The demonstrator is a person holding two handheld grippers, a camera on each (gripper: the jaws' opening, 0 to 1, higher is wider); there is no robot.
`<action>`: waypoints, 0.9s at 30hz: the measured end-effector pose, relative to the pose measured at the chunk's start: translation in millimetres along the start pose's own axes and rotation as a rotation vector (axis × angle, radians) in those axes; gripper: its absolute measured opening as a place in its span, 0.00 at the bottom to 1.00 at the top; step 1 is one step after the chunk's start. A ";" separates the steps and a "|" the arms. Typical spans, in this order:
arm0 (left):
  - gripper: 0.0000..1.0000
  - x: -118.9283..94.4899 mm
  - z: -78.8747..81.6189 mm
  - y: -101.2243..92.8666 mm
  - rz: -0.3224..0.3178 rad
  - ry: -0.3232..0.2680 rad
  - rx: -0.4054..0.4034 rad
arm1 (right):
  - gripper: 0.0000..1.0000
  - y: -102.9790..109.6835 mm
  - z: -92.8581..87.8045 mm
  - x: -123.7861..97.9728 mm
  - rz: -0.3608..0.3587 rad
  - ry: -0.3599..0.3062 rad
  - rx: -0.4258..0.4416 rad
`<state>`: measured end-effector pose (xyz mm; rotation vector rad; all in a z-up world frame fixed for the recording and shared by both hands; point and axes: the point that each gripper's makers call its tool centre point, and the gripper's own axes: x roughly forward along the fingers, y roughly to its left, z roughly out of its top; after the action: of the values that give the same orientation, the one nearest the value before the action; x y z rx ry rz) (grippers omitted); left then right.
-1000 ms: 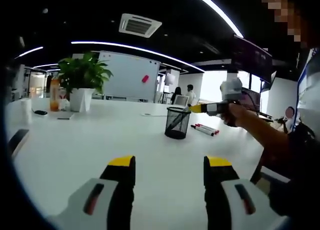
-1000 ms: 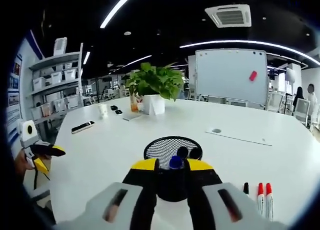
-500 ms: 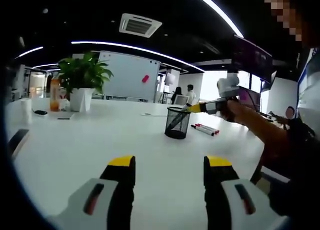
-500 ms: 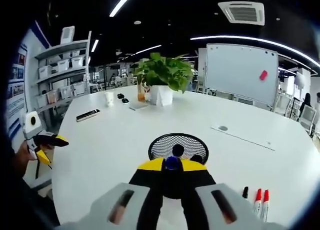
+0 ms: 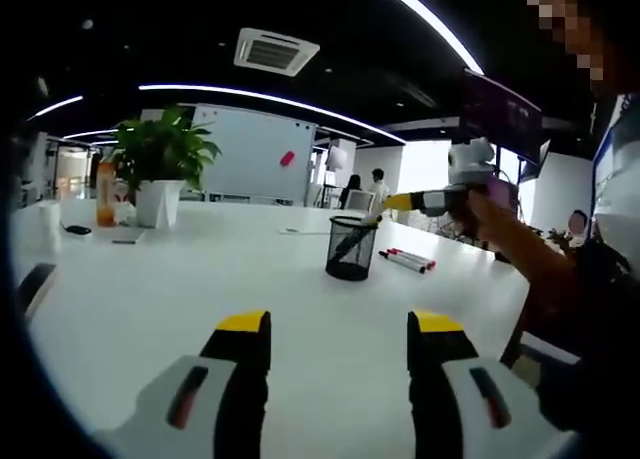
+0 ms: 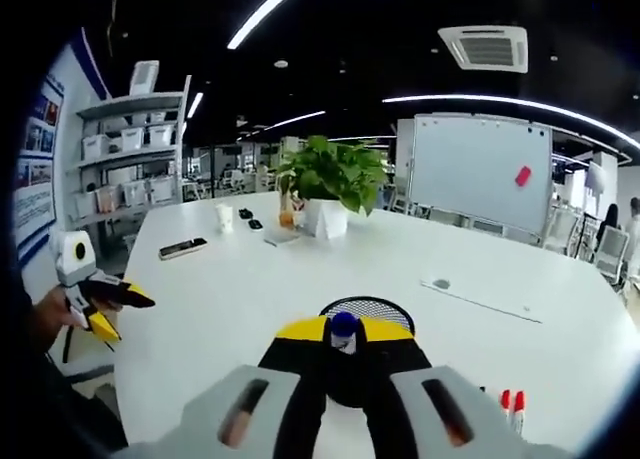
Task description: Pick up the whiteboard markers from the pen holder and place them facing the whiteboard neatly
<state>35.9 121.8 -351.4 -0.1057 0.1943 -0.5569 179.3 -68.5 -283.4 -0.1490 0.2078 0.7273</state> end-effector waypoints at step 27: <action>0.56 -1.1 -0.9 -2.6 -0.003 -0.001 0.002 | 0.13 -4.7 -43.8 -20.4 -0.076 0.055 0.053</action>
<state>33.5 120.1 -351.7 -0.1045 0.1925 -0.5599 161.7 -94.2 -320.7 -0.1254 0.2721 0.6418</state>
